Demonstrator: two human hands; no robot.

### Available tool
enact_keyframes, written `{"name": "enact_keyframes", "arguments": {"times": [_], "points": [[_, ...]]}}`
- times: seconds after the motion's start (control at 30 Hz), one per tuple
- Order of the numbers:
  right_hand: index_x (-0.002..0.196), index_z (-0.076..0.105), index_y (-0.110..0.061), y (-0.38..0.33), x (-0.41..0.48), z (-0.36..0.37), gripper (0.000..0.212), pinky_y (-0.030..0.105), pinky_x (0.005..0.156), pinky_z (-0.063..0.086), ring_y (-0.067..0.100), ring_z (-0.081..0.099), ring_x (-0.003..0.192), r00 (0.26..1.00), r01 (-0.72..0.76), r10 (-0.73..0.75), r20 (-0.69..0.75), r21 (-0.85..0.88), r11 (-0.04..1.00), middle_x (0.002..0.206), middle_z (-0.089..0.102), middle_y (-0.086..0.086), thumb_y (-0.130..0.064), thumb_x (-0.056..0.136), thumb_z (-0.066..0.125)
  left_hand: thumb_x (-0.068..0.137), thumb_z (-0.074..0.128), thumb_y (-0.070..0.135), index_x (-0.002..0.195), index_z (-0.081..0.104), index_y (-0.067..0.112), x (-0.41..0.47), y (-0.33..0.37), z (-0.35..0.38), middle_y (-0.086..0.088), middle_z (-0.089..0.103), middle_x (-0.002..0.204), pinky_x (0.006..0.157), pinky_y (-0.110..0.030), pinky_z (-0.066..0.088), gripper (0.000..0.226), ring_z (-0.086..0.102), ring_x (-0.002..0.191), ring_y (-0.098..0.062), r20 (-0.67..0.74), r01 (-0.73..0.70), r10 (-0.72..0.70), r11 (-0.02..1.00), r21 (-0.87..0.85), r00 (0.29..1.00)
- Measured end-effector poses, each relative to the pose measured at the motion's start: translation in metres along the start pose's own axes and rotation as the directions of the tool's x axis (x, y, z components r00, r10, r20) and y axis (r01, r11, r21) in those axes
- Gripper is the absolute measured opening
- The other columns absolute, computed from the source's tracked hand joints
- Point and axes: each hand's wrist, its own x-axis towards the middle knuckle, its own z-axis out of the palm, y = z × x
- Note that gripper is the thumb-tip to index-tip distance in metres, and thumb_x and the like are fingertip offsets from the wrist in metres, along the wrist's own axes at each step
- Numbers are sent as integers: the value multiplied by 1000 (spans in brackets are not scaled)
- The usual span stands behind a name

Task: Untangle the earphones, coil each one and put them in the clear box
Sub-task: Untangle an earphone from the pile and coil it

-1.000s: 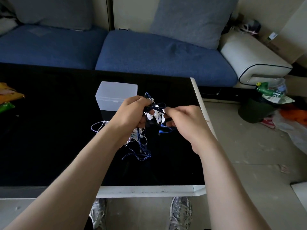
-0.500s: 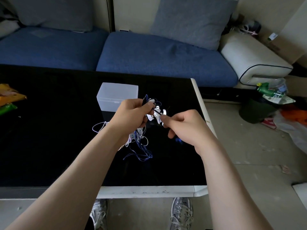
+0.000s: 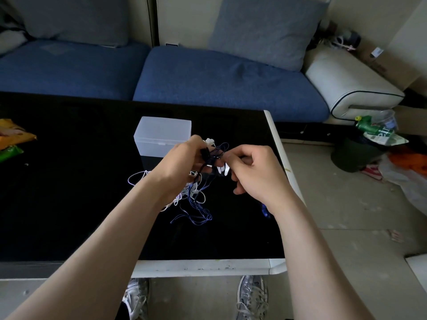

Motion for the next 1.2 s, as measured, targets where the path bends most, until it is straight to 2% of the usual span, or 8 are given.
{"name": "enact_keyframes", "arguments": {"times": [0.13, 0.27, 0.37, 0.47, 0.63, 0.77, 0.87, 1.2], "points": [[87, 80, -25, 0, -1, 0, 21, 53, 59, 63, 22, 66, 45, 999, 37, -39, -30, -65, 997, 61, 67, 4, -22, 99, 64, 110, 35, 48, 106, 78, 19, 0, -1, 1, 0, 81, 102, 81, -41, 42, 52, 72, 92, -18, -21, -13, 13, 1000, 11, 1000], [88, 80, -27, 3, 0, 3, 18, 50, 57, 60, 24, 67, 51, 991, 103, -113, -73, -135, 985, 63, 69, 2, -24, 99, 67, 105, 55, 25, 107, 82, 26, -1, -4, -1, 7, 80, 103, 85, -30, 49, 27, 72, 102, -14, -4, -149, 152, 976, 161, 988], [93, 79, -30, 6, 2, 5, 15, 50, 56, 59, 22, 67, 54, 985, 132, -147, -88, -153, 979, 64, 68, -2, -26, 101, 67, 101, 58, 6, 114, 81, 30, 3, -11, -3, 7, 80, 107, 101, -33, 53, 35, 72, 107, -14, 13, -278, 283, 930, 241, 959], [96, 80, -28, 5, 1, 5, 14, 48, 56, 61, 22, 69, 53, 987, 135, -145, -65, -138, 981, 66, 69, 1, -26, 103, 67, 99, 69, 14, 114, 80, 35, 5, -15, -6, 15, 79, 104, 100, -38, 57, 28, 73, 103, -12, 23, -377, 401, 838, 395, 916], [102, 80, -22, 1, 1, 2, 17, 23, 57, 57, 15, 72, 58, 997, 70, -70, -11, 19, 997, 75, 73, 0, -20, 106, 64, 92, 80, 20, 116, 78, 37, 0, -14, 0, 18, 72, 105, 84, -19, 51, 30, 67, 100, -4, 17, -502, 595, 662, 556, 804], [96, 82, -15, -5, -1, 1, 21, 31, 65, 61, 17, 68, 60, 999, 18, -24, 42, 116, 993, 80, 73, 9, -15, 101, 62, 92, 79, 14, 118, 79, 29, -1, -15, 1, 12, 67, 100, 82, -21, 51, 30, 66, 93, -7, 44, -580, 728, 507, 638, 684], [85, 82, -19, -8, -4, 2, 19, 32, 67, 61, 16, 69, 60, 999, 34, -34, 6, 91, 995, 76, 74, 7, -34, 96, 75, 91, 78, 11, 119, 79, 26, 0, -16, 1, 9, 67, 102, 78, -18, 50, 32, 66, 91, -7, 85, -604, 747, 459, 651, 660], [93, 83, -22, -8, -1, 3, 16, 22, 71, 57, 9, 74, 72, 999, -10, 21, -48, 200, 980, 82, 78, -1, -14, 97, 70, 86, 86, 17, 106, 80, 24, -6, -8, 2, 17, 77, 89, 84, -28, 58, 22, 72, 90, 1, -4, -548, 682, 590, 592, 731]]}}
